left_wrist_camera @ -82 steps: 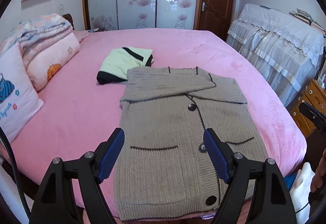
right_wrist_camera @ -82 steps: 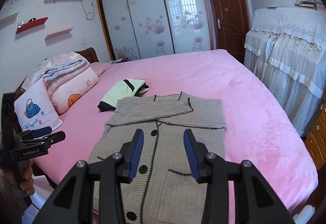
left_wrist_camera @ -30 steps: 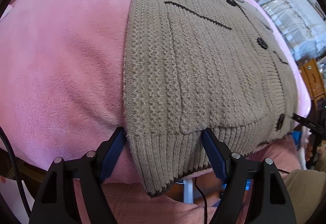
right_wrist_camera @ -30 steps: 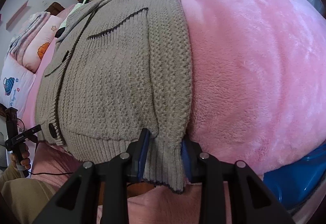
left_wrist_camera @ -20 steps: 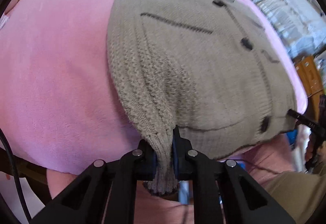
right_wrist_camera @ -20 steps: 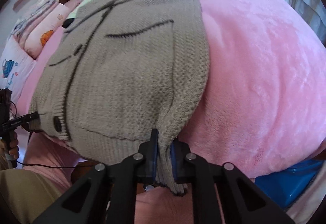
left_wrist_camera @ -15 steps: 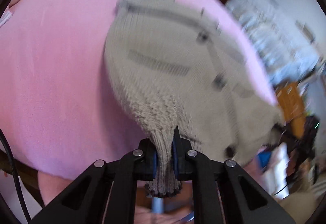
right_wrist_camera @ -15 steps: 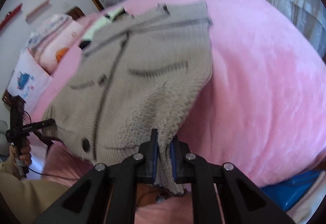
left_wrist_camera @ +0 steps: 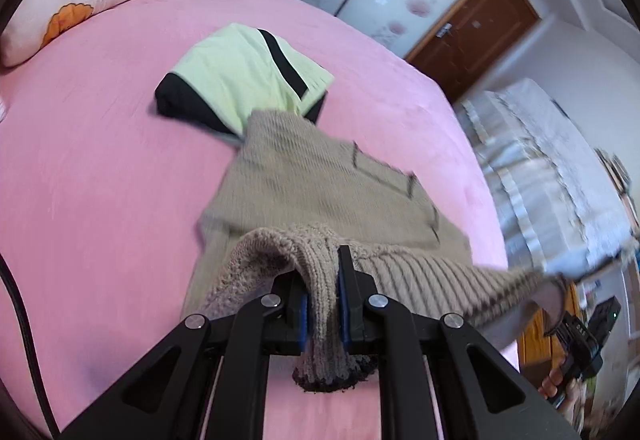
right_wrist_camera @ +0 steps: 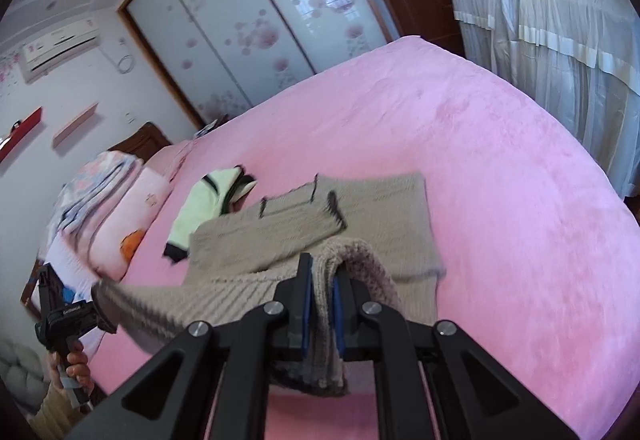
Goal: Fold large clothes
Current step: 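Lift the held hem with both tools and fold it toward the collar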
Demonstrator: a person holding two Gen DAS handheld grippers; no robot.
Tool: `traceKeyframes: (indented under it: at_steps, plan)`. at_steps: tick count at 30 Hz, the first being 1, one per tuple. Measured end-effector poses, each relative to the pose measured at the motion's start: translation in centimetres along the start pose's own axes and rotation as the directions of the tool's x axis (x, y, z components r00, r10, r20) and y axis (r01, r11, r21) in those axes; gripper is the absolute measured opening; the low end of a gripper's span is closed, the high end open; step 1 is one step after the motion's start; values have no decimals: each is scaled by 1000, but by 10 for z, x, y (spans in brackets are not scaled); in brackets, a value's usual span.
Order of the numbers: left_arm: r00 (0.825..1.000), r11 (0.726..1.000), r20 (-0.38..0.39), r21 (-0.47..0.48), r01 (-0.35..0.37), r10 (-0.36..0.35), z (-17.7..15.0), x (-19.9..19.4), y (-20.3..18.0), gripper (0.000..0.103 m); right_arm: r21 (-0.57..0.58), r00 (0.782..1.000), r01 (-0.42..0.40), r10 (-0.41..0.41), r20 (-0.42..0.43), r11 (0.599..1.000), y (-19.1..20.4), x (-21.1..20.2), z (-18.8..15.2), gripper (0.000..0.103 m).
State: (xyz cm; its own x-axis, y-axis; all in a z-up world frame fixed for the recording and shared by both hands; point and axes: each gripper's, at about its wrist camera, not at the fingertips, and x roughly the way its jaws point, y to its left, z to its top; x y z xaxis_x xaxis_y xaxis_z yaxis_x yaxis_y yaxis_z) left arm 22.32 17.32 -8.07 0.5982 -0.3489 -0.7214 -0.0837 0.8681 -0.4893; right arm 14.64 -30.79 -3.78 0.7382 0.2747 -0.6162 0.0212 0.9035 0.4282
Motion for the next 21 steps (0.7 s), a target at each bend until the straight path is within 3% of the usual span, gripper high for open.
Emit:
traceKeyframes:
  at_steps: [2,6,8,10,13,17,21]
  plan:
    - [999,999,-3,-3,-34,34,30,37,-2,10,35,1000,27,-27,-11,999,-8,37,21,8]
    - [992,993,-65,-45,-111,108,60,110,5,13,129,991,94,-82,-102,987,-30,119,44,10]
    - [981,988,-127,-38,-150,145,68,146,10,18,158,976,163,-135,-174,974,-42,154,46,12]
    - [967,983,-182,-17,-184,177,71,169,15,20,197,963,175,-126,-238,965,-55,178,44,16]
    - [965,985,-215,-44,-166,153,74,182,25,21,253,966,152,-90,-241,956,-71,184,43,27]
    - [971,991,-220,-71,-114,96,80,182,31,23,340,984,88,-27,-179,936,-91,168,45,52]
    - [977,995,-206,-64,-71,56,86,175,26,26,332,991,55,-12,-132,942,-98,159,47,54]
